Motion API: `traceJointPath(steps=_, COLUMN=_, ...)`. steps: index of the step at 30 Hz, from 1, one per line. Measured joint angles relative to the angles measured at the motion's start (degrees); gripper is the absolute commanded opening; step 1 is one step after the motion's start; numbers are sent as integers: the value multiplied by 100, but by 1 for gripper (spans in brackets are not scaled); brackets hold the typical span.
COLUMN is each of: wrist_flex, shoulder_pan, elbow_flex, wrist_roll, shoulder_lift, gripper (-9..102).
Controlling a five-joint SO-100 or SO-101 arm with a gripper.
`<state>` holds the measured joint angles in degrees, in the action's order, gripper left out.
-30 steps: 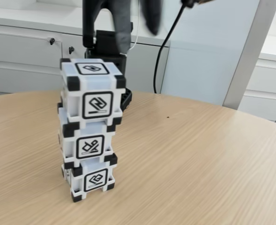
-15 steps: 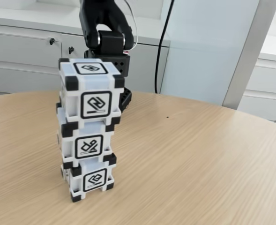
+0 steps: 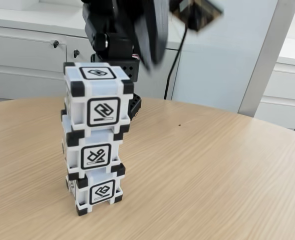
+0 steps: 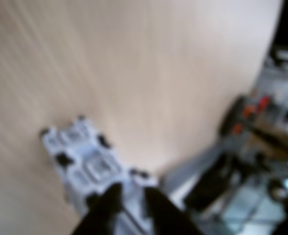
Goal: Stack cubes from left to right.
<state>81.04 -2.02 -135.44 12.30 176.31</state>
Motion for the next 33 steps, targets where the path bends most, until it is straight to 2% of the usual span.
traceJointPath(steps=5, wrist_flex=-729, shoulder_pan=0, elbow_flex=-1459, wrist_roll=-264, shoulder_lift=396, gripper=0)
traceJointPath(steps=10, wrist_flex=-914, shoulder_pan=0, elbow_flex=-2259, wrist_roll=-325, shoulder_lift=729, gripper=0)
traceJointPath(steps=33, wrist_flex=-923, shoulder_pan=-62, elbow_flex=-2364, wrist_roll=-308, shoulder_lift=949, gripper=0)
